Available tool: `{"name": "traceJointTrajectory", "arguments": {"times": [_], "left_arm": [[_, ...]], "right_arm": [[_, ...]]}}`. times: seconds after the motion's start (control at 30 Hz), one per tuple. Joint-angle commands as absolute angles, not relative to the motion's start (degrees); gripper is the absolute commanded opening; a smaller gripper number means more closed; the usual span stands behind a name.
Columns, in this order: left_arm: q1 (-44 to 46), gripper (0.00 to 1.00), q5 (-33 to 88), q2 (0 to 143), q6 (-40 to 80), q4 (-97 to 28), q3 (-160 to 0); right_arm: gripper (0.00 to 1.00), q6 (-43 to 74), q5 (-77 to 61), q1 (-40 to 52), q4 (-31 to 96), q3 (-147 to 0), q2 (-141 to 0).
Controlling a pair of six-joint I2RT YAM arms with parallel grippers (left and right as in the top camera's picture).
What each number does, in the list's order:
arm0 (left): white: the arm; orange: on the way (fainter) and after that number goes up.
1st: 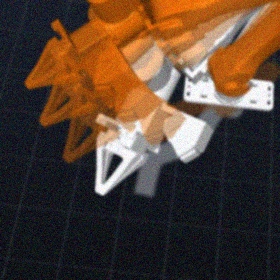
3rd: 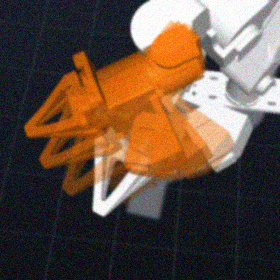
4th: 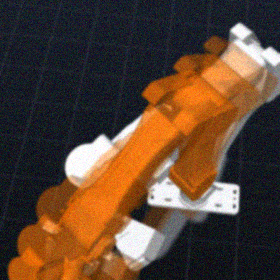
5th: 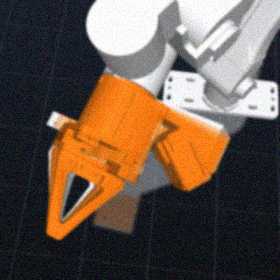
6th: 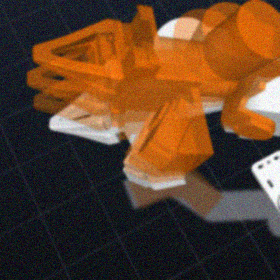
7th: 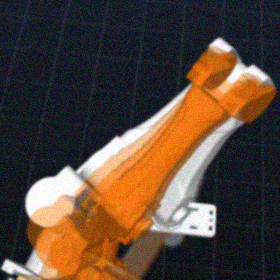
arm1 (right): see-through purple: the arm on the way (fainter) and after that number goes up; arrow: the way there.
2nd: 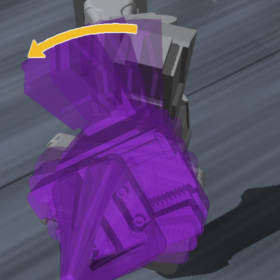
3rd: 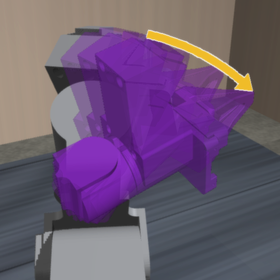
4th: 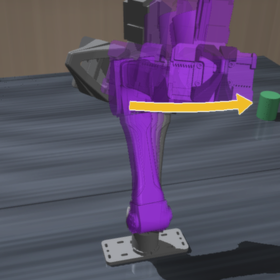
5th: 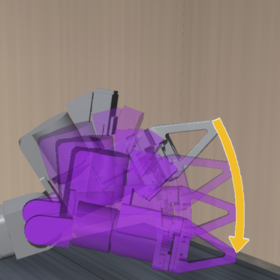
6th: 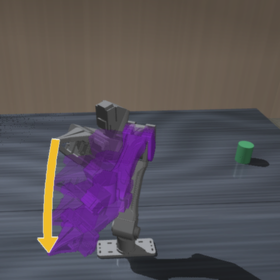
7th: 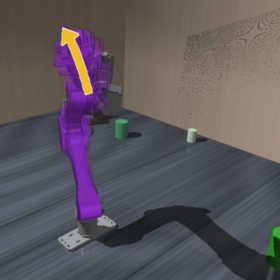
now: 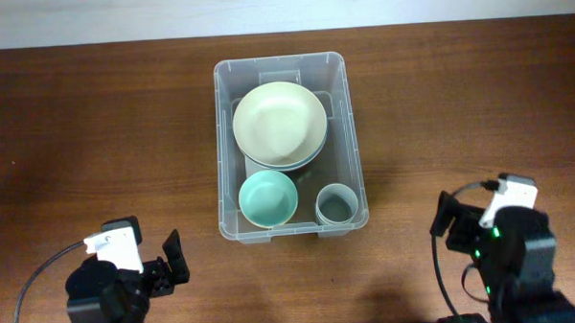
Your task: Pack container
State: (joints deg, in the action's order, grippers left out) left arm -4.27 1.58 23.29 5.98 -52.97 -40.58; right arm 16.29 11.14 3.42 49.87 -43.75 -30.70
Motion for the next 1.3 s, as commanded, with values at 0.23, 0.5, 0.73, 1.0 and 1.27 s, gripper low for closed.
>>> {"name": "traceJointTrajectory", "arguments": {"times": [0.23, 0.5, 0.73, 1.0, 1.27], "left_arm": [[-4.56, 0.99, 2.20, 22.81, 5.06, -53.04, -40.23], [-4.56, 0.99, 2.20, 22.81, 5.06, -53.04, -40.23], [-4.56, 0.99, 2.20, 22.81, 5.06, -53.06, -40.23], [-4.56, 0.99, 2.20, 22.81, 5.06, -53.06, -40.23], [-4.56, 0.99, 2.20, 22.81, 5.06, -53.06, -40.23]], "right_arm": [[0.99, 8.43, 3.31, 3.68, 47.55, -30.00, -3.31], [0.99, 5.48, 2.31, 3.68, 32.73, -21.19, -0.23], [0.99, 0.19, 1.56, 1.17, 7.62, -9.69, -0.21], [0.99, -12.69, -6.28, -2.07, 4.49, -4.93, -0.21], [0.99, -11.90, -5.08, -2.07, 8.08, -2.15, -0.21]]}}
